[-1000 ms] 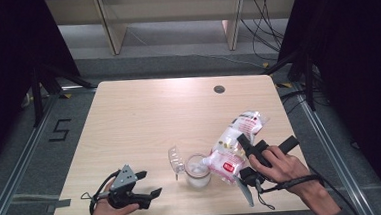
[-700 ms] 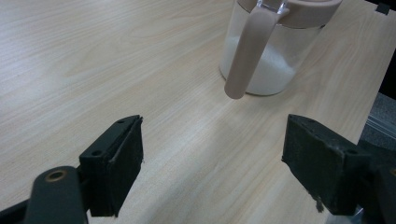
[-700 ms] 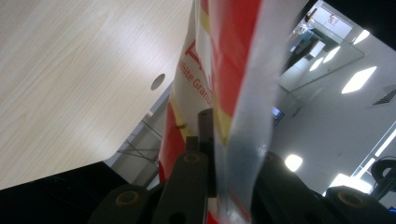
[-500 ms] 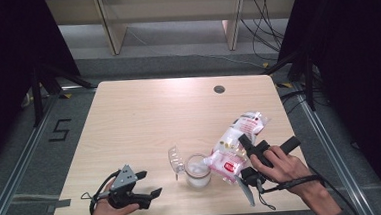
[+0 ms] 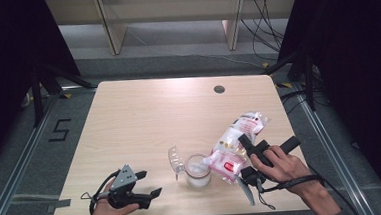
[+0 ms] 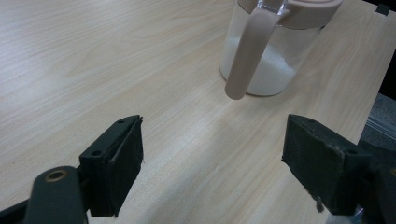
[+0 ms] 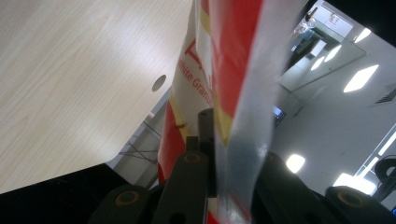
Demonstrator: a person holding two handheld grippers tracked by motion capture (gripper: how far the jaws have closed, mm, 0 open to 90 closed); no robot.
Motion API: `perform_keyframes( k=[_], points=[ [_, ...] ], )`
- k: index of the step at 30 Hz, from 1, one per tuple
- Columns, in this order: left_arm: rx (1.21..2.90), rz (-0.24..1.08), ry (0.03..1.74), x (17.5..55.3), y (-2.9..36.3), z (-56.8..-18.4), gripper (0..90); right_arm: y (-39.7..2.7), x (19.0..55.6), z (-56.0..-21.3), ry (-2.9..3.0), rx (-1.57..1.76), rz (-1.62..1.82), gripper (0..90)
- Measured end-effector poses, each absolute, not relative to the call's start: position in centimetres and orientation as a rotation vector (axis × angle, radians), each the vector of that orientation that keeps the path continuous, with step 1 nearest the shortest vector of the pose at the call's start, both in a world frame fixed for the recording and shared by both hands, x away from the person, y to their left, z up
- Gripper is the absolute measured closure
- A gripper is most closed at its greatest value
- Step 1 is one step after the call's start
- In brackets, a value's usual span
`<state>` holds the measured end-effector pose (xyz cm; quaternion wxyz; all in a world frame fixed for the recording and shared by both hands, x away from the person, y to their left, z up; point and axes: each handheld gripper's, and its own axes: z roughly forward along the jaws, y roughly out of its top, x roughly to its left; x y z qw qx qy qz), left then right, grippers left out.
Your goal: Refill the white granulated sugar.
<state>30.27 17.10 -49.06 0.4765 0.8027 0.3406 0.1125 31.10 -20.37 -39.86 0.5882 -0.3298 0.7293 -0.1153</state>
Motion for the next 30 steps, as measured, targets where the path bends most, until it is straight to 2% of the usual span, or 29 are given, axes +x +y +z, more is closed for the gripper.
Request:
perform_keyframes(
  k=[30],
  points=[
    [1.974,0.292,0.814,30.36,17.17,-49.02,19.8,-19.93,31.01,-39.48,1.678,-0.788,-0.288,88.8]
  ],
)
